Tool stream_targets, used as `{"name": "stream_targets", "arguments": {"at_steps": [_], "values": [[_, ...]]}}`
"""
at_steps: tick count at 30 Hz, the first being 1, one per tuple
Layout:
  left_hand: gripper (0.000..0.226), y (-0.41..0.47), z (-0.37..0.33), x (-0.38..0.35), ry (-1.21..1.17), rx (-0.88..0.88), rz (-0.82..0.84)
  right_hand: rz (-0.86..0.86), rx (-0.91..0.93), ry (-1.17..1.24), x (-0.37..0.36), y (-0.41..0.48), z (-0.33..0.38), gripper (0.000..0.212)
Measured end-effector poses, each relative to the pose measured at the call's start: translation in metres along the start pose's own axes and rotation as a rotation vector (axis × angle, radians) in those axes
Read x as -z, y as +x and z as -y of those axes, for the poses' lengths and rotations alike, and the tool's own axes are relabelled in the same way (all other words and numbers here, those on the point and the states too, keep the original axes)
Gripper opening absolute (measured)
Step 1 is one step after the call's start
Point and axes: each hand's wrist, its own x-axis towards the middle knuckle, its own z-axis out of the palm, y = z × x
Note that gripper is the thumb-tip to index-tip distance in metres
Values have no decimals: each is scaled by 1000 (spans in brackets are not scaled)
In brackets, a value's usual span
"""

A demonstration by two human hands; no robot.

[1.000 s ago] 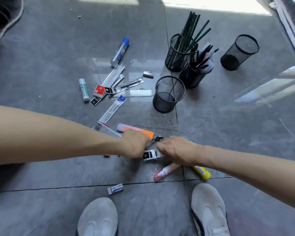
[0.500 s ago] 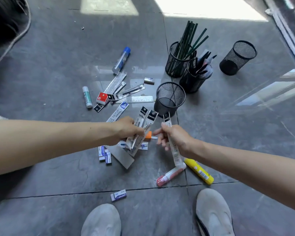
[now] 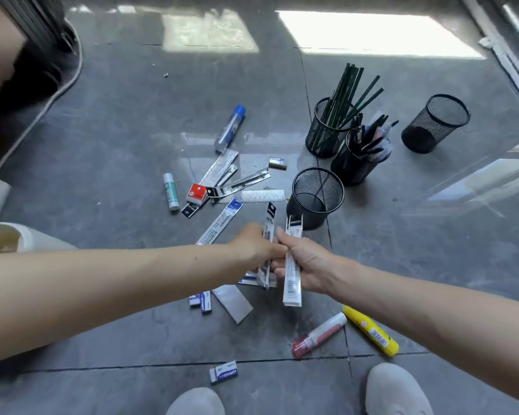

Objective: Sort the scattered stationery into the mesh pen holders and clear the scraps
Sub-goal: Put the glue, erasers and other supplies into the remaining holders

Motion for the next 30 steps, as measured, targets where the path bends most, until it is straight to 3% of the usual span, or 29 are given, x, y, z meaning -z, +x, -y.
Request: {"name": "stream_targets", "arguments": {"at_steps": [8, 12, 14, 17, 19, 23, 26, 30], "values": [[18, 1, 6, 2, 409, -152, -3, -80, 51, -54, -9, 18, 1, 48], [25, -5, 4, 19, 120, -114, -28, -75, 77, -58, -12, 21, 8, 23], [27, 3, 5, 35, 1, -85, -179, -80, 88, -94, -15, 21, 11, 24], [19, 24, 18, 65, 358, -53, -385, -66, 37, -110, -17, 20, 8, 30], [11, 36, 32, 82, 630, 26, -413, -87, 32, -154, -15, 20, 5, 29], [43, 45, 47, 96, 796, 60, -410, -134, 136, -450, -8, 20, -1, 27], [29, 47, 43, 96, 816, 52, -337, -91, 222, -667, -6, 21, -4, 28], [7, 46, 38, 89, 803, 19, -288, -174, 387, -1316, -7, 26, -10, 31]]}}
